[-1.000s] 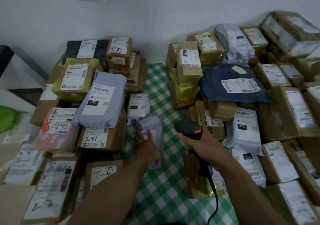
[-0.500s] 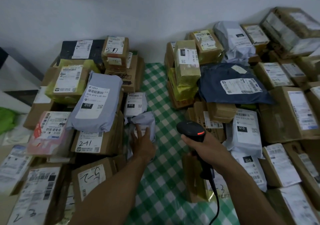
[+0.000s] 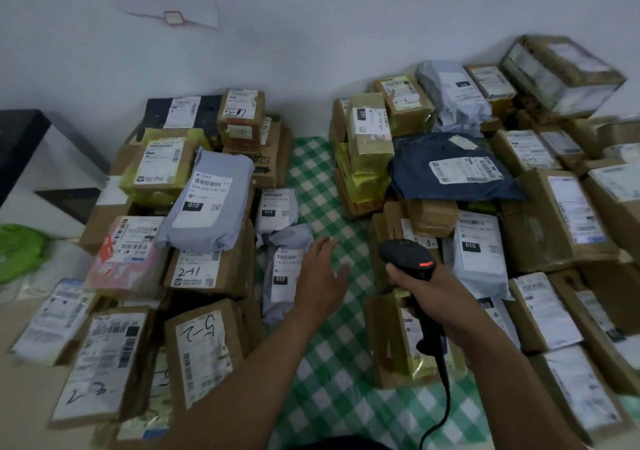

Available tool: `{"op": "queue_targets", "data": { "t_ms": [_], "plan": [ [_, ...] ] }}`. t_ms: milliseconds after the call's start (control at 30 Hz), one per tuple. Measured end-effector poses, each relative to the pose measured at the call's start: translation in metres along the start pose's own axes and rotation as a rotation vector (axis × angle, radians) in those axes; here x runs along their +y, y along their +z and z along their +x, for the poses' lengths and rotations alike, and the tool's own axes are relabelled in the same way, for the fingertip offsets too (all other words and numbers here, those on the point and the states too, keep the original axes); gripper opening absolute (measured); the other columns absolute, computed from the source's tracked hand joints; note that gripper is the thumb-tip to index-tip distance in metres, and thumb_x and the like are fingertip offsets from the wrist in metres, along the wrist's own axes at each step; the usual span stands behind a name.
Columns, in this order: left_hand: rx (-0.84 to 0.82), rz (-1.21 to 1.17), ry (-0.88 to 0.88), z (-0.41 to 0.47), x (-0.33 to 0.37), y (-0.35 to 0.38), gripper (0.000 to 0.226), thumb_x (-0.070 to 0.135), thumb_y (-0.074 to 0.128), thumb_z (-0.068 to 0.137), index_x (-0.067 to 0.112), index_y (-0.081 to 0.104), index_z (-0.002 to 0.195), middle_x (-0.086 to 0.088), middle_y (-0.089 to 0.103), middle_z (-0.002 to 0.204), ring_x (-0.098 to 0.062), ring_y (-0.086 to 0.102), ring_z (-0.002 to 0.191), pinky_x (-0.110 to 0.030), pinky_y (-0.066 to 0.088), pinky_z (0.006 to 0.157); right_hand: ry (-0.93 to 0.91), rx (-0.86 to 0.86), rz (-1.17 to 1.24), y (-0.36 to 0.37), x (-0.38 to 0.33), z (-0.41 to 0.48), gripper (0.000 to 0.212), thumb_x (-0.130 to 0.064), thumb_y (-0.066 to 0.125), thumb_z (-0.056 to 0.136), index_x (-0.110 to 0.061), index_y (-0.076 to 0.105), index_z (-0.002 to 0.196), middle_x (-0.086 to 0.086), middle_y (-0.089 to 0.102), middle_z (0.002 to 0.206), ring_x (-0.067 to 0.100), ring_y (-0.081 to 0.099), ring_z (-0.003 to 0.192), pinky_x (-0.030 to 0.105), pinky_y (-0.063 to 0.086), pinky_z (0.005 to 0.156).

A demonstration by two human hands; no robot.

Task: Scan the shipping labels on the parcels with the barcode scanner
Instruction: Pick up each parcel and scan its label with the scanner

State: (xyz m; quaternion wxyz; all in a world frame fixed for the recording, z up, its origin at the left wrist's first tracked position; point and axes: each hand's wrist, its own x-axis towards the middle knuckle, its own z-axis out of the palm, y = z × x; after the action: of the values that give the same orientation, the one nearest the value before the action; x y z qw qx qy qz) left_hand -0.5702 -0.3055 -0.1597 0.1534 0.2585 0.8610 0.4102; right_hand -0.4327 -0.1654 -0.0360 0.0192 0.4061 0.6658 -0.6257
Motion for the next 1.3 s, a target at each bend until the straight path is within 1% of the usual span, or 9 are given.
{"op": "queue_targets", "data": {
  "t_ms": [67, 200, 300, 400, 533, 800, 967, 1200, 1300],
  "plan": [
    [-0.036, -0.030, 0.072, 0.017, 0.036, -0.006, 0.047, 0.024, 0.066, 0.099, 0.014, 0.054, 0.143, -0.004, 0.051, 0.144, -0.018, 0.048, 0.130, -0.023, 0.036, 0.107, -0.018, 0.048, 0.037, -0.020, -0.001, -0.009, 0.025, -0.035, 0.076, 0.093, -0.033, 0.068, 0.116, 0.001, 0.073, 0.097, 0.014, 0.068, 0.063, 0.032, 0.053, 0.064],
    [-0.141, -0.073, 0.112, 0.059, 0.102, 0.003, 0.049, 0.039, 0.061, 0.102, 0.021, 0.051, 0.147, 0.000, 0.054, 0.144, -0.017, 0.058, 0.124, -0.036, 0.050, 0.103, -0.045, 0.127, 0.055, -0.059, -0.008, -0.017, 0.023, -0.036, 0.076, 0.093, -0.031, 0.069, 0.115, 0.004, 0.075, 0.092, 0.016, 0.067, 0.065, 0.033, 0.054, 0.064],
    [-0.169, -0.101, 0.024, 0.096, 0.141, 0.021, 0.058, 0.047, 0.061, 0.100, 0.022, 0.046, 0.151, 0.000, 0.050, 0.152, -0.018, 0.056, 0.129, -0.035, 0.048, 0.107, -0.049, 0.162, 0.057, -0.084, -0.013, -0.012, 0.024, -0.037, 0.077, 0.093, -0.023, 0.071, 0.112, 0.005, 0.074, 0.077, 0.021, 0.069, 0.065, 0.033, 0.051, 0.062],
    [-0.158, -0.070, -0.087, 0.133, 0.160, 0.036, 0.060, 0.041, 0.061, 0.102, 0.017, 0.043, 0.155, -0.006, 0.045, 0.157, -0.026, 0.047, 0.141, -0.034, 0.040, 0.111, -0.057, 0.135, 0.056, -0.103, -0.019, -0.007, 0.025, -0.036, 0.077, 0.093, -0.019, 0.070, 0.109, 0.011, 0.066, 0.068, 0.021, 0.066, 0.058, 0.029, 0.050, 0.055],
    [-0.097, -0.171, -0.270, 0.163, 0.163, 0.053, 0.048, 0.022, 0.068, 0.100, 0.012, 0.055, 0.145, -0.009, 0.055, 0.150, -0.027, 0.053, 0.136, -0.030, 0.042, 0.106, -0.066, 0.096, 0.069, -0.126, -0.018, 0.003, 0.021, -0.034, 0.074, 0.096, -0.021, 0.067, 0.111, -0.007, 0.056, 0.054, 0.012, 0.057, 0.047, 0.025, 0.047, 0.053],
    [0.120, -0.389, -0.099, 0.136, 0.190, 0.052, 0.038, -0.001, 0.074, 0.090, 0.015, 0.066, 0.123, 0.003, 0.064, 0.125, -0.008, 0.056, 0.115, -0.001, 0.042, 0.080, -0.096, 0.120, 0.154, -0.150, -0.009, 0.016, 0.029, -0.035, 0.078, 0.092, -0.025, 0.069, 0.117, 0.005, 0.072, 0.089, 0.018, 0.067, 0.063, 0.025, 0.051, 0.056],
    [0.204, -0.575, -0.027, 0.086, 0.206, 0.036, 0.037, 0.005, 0.079, 0.088, 0.032, 0.067, 0.110, 0.021, 0.065, 0.114, 0.001, 0.062, 0.114, -0.022, 0.052, 0.098, -0.145, 0.150, 0.201, -0.150, 0.002, 0.013, 0.028, -0.038, 0.078, 0.091, -0.028, 0.070, 0.115, 0.001, 0.076, 0.094, 0.015, 0.072, 0.067, 0.027, 0.053, 0.060],
    [0.097, -0.622, -0.432, -0.014, 0.162, 0.059, 0.033, 0.016, 0.080, 0.090, 0.033, 0.068, 0.116, 0.006, 0.066, 0.122, -0.013, 0.066, 0.112, -0.040, 0.060, 0.096, -0.135, 0.183, 0.259, -0.129, 0.043, 0.010, 0.032, -0.038, 0.078, 0.091, -0.033, 0.064, 0.120, -0.005, 0.076, 0.109, 0.018, 0.079, 0.084, 0.032, 0.054, 0.065],
    [0.003, -0.480, -0.449, -0.012, 0.157, 0.052, 0.022, 0.031, 0.081, 0.088, 0.031, 0.072, 0.107, 0.007, 0.068, 0.122, -0.012, 0.066, 0.108, -0.037, 0.059, 0.095, -0.108, 0.230, 0.345, -0.119, 0.061, 0.015, 0.031, -0.035, 0.079, 0.091, -0.032, 0.065, 0.119, -0.003, 0.077, 0.109, 0.016, 0.078, 0.089, 0.034, 0.057, 0.071]
  ]
}}
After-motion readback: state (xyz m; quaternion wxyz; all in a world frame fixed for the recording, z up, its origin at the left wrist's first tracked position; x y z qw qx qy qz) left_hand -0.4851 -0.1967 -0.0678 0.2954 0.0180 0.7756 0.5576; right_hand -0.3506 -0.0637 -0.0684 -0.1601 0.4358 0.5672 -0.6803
